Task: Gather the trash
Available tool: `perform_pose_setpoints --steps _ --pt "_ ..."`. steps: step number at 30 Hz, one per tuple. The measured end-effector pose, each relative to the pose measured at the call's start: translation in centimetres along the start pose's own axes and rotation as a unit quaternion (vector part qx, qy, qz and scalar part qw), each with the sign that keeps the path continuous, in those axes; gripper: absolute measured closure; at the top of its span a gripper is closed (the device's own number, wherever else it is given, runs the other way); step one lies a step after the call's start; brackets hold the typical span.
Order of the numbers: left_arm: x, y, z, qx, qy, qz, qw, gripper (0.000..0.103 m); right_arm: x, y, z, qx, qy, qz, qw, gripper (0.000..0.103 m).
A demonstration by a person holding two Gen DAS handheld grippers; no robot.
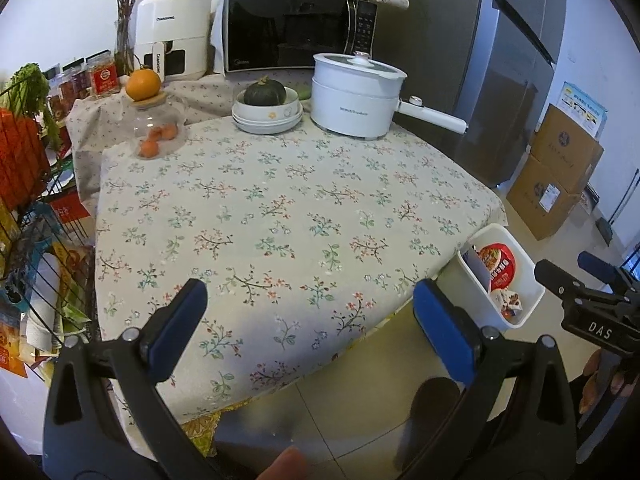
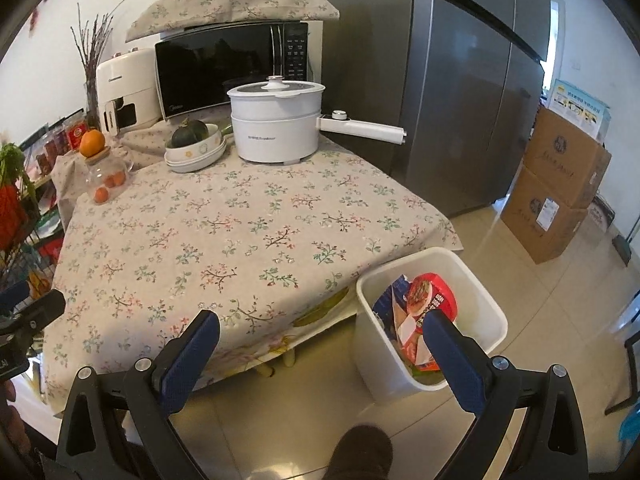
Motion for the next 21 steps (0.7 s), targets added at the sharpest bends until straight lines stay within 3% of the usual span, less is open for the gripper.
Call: perform_pose_setpoints --steps 21 --pt "-0.39 0.34 -0.04 -0.006 -0.007 0.005 1.0 0.001 -0.07 0.65 0.08 0.007 0.004 -0.002 1.0 0.0"
Point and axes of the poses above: each gripper's, at about its wrist camera, not at the fingertips, and y roughly the way its jaws point, z to its right, x to its underside, the point moved 6 cm from there along y, roughly the way its jaws point, and after that the axes turned 10 degrees about -x, right-handed, at the moved point
